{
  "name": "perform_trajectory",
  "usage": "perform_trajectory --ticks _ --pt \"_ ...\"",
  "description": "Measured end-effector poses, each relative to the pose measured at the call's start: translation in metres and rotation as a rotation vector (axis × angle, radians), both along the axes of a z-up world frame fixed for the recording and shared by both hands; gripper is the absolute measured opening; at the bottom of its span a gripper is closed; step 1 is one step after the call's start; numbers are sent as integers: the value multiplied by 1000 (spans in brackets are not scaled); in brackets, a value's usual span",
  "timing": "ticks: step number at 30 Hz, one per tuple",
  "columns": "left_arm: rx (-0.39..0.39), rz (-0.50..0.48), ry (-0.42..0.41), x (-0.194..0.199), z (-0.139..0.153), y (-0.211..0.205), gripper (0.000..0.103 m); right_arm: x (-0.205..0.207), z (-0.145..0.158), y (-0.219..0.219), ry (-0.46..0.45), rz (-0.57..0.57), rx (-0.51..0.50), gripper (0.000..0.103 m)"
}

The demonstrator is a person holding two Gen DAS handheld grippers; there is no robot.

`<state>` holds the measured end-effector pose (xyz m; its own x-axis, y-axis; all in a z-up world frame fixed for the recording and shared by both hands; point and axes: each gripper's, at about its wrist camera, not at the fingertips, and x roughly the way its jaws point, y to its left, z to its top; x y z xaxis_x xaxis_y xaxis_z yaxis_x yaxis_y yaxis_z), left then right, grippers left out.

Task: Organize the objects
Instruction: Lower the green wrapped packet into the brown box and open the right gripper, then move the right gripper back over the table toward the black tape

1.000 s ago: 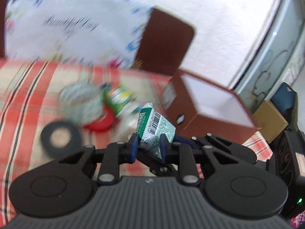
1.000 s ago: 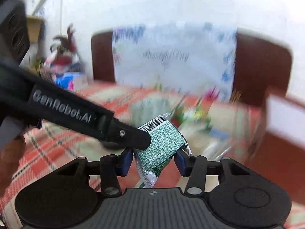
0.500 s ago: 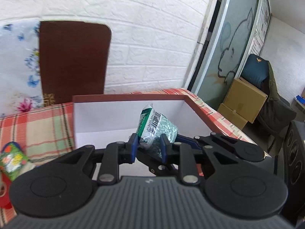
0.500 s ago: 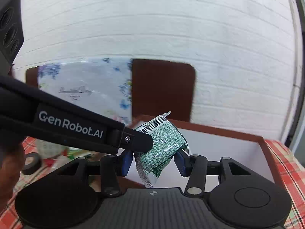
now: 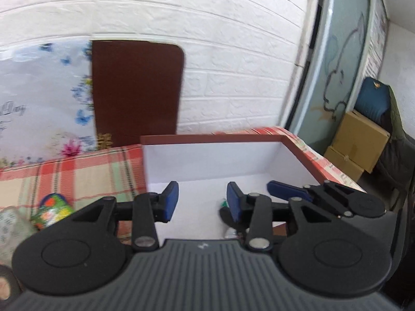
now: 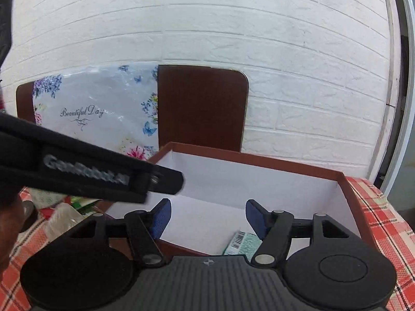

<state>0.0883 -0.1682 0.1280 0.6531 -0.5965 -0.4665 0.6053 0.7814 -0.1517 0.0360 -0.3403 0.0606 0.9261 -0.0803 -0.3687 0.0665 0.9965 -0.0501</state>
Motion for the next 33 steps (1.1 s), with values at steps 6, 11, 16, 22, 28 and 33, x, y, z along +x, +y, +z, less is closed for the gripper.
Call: perform_trajectory --ticks 6,11,16,22,28,33 --pt "-13 122 26 -6 -8 66 43 -10 14 22 -9 67 21 63" --pt "40 260 79 -4 -31 130 43 -12 14 57 17 162 18 63" --pt "102 409 134 0 -52 189 43 -2 -4 101 106 301 -14 62" --pt "129 484 152 -15 -69 235 47 18 -24 157 312 290 5 70" --pt "119 527 156 -19 -73 264 51 15 -23 192 374 264 -52 77" --pt "117 539 175 -18 -81 273 53 10 -22 214 412 259 -103 77"
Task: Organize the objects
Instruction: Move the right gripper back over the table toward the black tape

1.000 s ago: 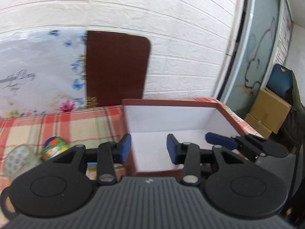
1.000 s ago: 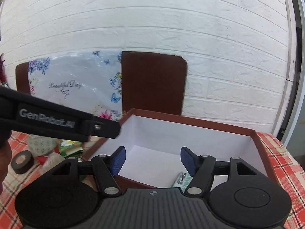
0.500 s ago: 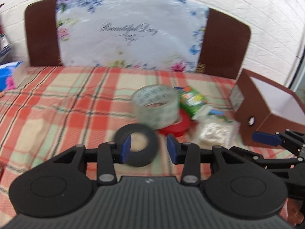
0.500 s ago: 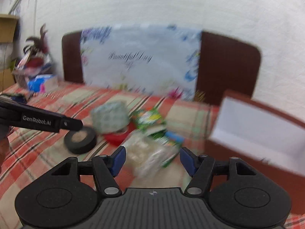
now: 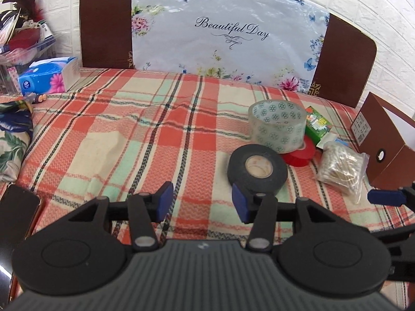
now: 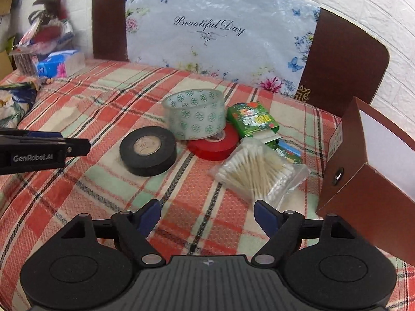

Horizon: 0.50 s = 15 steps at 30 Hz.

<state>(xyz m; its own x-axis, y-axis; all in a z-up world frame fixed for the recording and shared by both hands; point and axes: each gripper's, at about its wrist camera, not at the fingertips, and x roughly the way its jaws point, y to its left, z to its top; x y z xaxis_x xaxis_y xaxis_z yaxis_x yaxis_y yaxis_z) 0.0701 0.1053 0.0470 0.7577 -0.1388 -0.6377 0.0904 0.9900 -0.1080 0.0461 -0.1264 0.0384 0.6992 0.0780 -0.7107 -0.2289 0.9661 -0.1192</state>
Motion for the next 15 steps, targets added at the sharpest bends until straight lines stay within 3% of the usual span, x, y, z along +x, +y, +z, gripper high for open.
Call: perform_trajectory --ticks 15 --pt "-13 22 28 1 -11 10 55 -7 -20 23 80 58 -56 78"
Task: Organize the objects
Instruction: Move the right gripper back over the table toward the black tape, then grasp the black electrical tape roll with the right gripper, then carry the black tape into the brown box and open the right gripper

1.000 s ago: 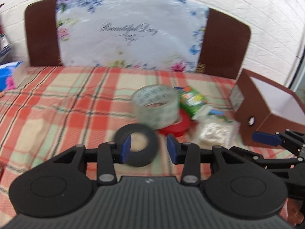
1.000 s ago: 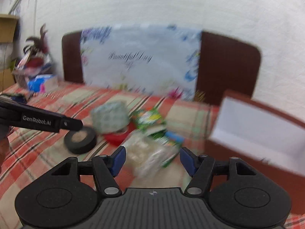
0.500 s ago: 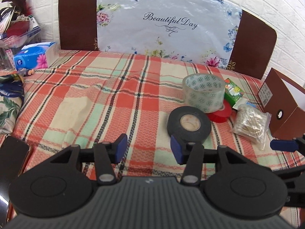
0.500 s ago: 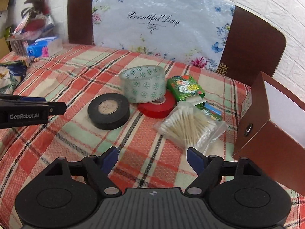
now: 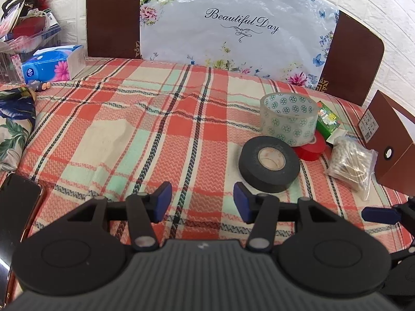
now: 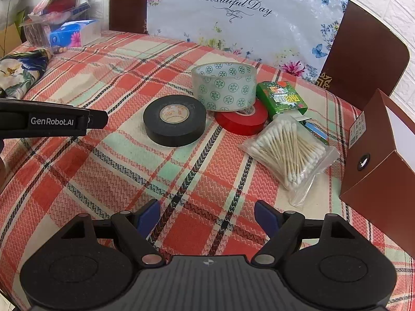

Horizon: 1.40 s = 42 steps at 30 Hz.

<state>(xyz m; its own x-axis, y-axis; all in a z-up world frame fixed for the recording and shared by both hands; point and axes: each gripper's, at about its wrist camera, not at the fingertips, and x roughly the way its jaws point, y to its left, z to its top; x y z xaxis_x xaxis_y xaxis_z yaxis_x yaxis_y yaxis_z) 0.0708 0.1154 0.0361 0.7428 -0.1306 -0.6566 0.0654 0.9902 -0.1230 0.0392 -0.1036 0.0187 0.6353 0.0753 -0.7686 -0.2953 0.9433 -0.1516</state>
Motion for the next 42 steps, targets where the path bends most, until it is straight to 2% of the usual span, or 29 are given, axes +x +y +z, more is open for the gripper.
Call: perform_trajectory --ticks 11,14,20,25,26,28,29,30,33,36,39,42 --pt "-11 11 12 1 -4 3 55 3 -6 5 19 8 -11 78" --pt "-36 9 13 4 -3 5 55 4 -7 4 19 12 -3 78" --pt "-107 -63 -14 23 5 -6 54 6 -11 2 -55 73 118 82" --pt "-133 -108 26 52 -2 -17 53 20 -14 7 -131 130 151 78" --pt "-142 -127 37 57 -5 -20 52 23 -15 9 -148 147 153 78" --pt "-131 -156 61 66 -11 -29 44 31 -18 16 -164 181 145 73" --pt "-116 -159 78 70 -16 -32 36 36 -21 20 -164 190 137 71" --pt "-108 -163 94 74 -21 -34 33 41 -23 23 -161 189 132 68" --pt "-121 -166 75 75 -27 -31 30 57 -28 25 -190 180 149 68" --pt "-117 -149 75 69 -21 -30 30 63 -31 27 -195 201 174 68" --pt "-140 -144 60 55 -3 -28 29 54 -24 27 -203 233 174 68" --pt "-144 -178 10 42 25 -46 29 28 -9 21 -294 250 151 68"
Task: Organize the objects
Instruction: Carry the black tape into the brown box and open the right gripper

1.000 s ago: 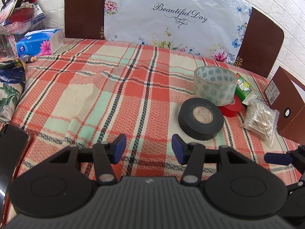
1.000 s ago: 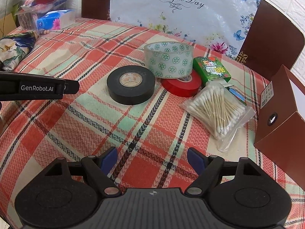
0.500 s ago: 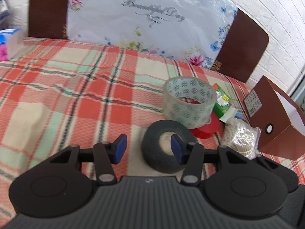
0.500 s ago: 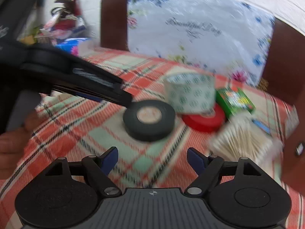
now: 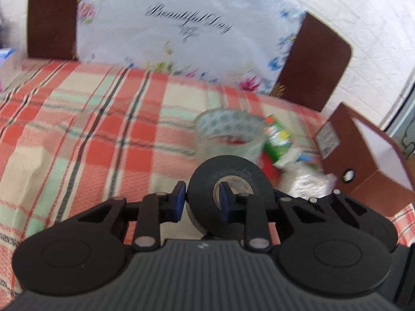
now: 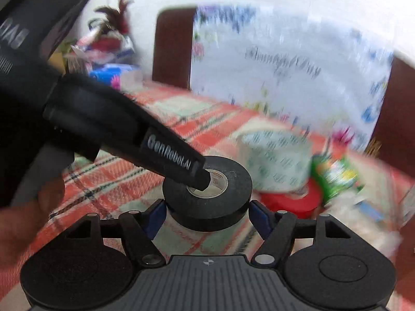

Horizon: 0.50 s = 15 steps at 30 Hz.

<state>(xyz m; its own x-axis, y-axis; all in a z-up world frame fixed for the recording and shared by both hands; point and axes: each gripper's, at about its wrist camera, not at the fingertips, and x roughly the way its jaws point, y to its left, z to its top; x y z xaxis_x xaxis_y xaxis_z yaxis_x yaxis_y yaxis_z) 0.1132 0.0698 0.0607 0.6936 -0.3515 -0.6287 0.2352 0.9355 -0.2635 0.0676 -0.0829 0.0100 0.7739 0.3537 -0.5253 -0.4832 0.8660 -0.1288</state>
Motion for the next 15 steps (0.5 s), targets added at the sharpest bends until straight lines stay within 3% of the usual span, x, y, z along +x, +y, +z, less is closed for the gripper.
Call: perform_trajectory --ticks 4,7,11,15 --pt "31 -99 -98 -4 37 -57 29 -22 29 -27 -150 -78 -19 68" --pt "36 -198 -134 0 56 -114 29 -24 50 -68 -213 -170 -28 68" --pt "46 -330 -168 4 65 -200 30 -23 71 -138 -232 -317 -24 68" --pt "59 -406 -148 13 54 -268 30 -15 81 -210 -162 -432 23 68"
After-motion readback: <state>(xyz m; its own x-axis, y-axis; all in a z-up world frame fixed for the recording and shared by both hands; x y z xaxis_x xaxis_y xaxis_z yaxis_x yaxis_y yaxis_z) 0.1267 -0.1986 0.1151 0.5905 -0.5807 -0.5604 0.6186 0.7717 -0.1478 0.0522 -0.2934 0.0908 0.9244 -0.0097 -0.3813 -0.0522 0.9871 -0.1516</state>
